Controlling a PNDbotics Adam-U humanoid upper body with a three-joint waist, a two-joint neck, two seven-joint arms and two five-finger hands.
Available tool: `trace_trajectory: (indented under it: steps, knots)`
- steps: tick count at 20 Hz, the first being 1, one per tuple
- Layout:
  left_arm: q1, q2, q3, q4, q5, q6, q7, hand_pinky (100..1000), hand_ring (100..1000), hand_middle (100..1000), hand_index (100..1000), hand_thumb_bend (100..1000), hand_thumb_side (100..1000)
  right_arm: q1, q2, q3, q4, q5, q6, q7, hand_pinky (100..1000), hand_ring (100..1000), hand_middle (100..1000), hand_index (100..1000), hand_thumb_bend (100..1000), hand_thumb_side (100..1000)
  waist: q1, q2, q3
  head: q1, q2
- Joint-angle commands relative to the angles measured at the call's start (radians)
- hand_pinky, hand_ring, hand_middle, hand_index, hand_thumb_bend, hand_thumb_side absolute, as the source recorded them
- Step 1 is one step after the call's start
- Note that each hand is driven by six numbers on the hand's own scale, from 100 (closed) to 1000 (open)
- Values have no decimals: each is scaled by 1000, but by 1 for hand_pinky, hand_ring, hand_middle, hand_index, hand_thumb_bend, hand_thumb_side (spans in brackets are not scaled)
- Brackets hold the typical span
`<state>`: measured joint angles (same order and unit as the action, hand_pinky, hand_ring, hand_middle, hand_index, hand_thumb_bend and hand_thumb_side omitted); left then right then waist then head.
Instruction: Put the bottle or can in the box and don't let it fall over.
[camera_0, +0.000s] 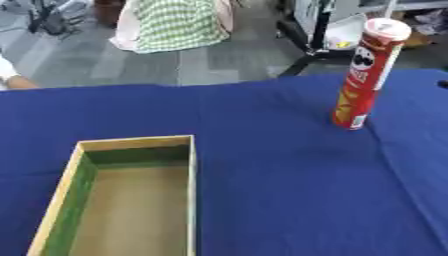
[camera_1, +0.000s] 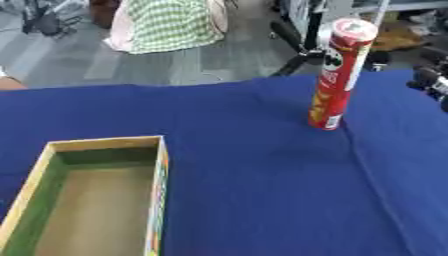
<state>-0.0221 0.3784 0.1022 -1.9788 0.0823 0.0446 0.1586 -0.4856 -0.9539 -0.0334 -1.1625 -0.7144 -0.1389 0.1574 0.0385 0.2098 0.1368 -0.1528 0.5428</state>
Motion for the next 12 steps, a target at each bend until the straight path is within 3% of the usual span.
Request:
trace_trajectory:
  steps: [1,12]
  knots:
    - [-10,23,6,-16,3,-1,-3,928,963,786,769,100,679,-25,-29,1,-8,27,6,16,880,1000,1000,900,997,373,-2,-14,2,-5,-13]
    - [-13,23,5,-16,6,-2,-6,927,963,786,769,100,678,-65,-2,26,-4,89,33,49,888,1000,1000,892,1000,391,-1,-17,7,-25,-12]
